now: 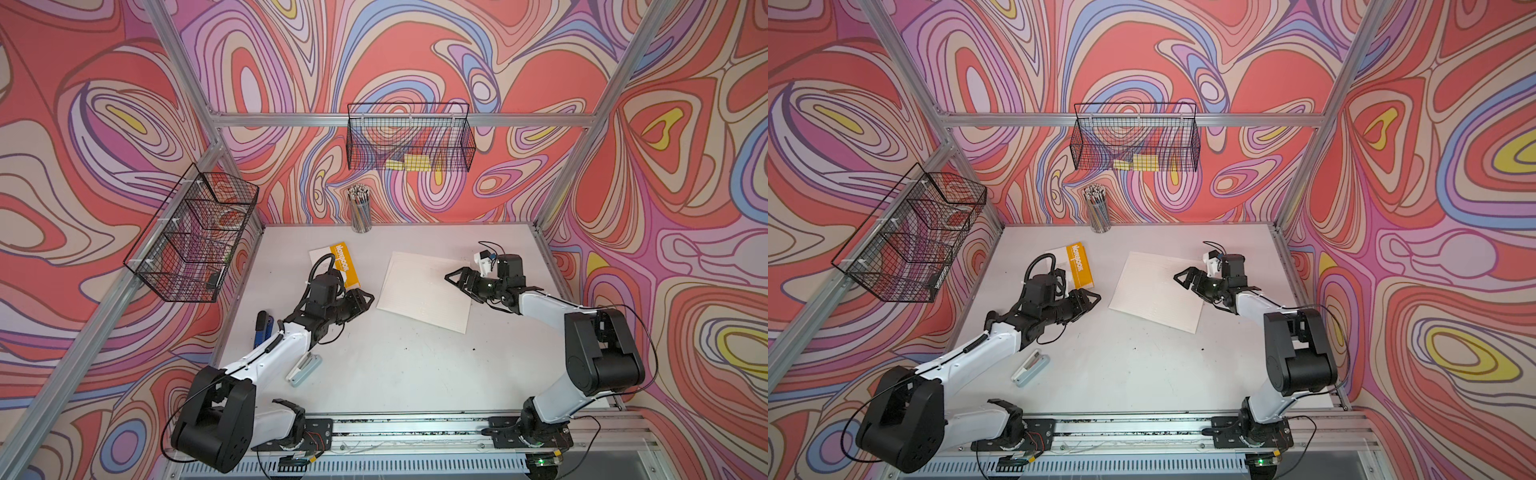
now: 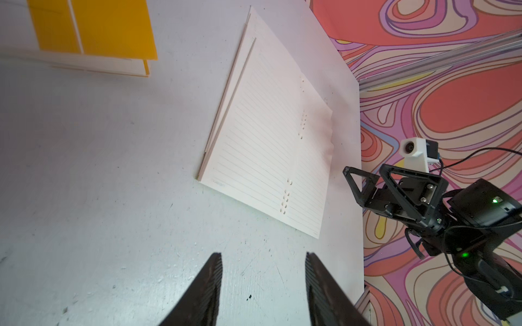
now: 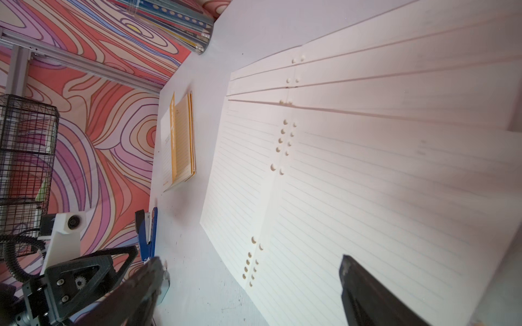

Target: Close the notebook

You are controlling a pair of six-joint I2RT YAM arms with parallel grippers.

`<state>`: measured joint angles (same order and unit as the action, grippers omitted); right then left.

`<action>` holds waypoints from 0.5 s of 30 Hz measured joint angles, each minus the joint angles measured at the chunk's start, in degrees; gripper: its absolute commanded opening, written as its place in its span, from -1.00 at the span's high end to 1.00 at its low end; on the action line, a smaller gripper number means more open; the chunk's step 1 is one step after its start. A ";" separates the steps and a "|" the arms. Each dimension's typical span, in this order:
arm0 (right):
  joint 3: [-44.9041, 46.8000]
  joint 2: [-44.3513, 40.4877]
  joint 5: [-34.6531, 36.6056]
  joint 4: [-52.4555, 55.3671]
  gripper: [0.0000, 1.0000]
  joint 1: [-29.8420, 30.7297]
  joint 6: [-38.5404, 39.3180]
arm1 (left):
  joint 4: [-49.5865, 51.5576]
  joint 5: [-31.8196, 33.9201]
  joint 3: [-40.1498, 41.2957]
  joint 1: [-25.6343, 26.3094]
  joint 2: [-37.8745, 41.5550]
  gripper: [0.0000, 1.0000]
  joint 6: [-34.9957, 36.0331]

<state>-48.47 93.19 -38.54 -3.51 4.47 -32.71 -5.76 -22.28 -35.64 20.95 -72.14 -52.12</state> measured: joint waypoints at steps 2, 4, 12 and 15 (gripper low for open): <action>1.22 -0.31 0.09 -0.13 -0.97 -0.59 0.15 | -2.49 1.77 2.01 2.01 -0.09 -0.01 -1.88; 2.14 -0.39 0.17 -0.35 -0.97 -0.92 0.20 | -5.40 3.21 3.13 4.17 -0.81 -0.01 -3.91; 4.61 -0.09 0.15 -3.06 -0.97 -1.57 -0.39 | -20.26 6.12 3.96 9.84 -10.91 -0.01 -11.54; 5.25 -0.02 0.26 -3.50 -0.97 -1.88 -0.90 | -23.78 7.65 3.96 12.28 -14.75 0.02 -13.79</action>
<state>-43.22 93.17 -38.28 -7.01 2.59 -33.61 -29.54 -14.63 -31.68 33.23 -86.89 -65.91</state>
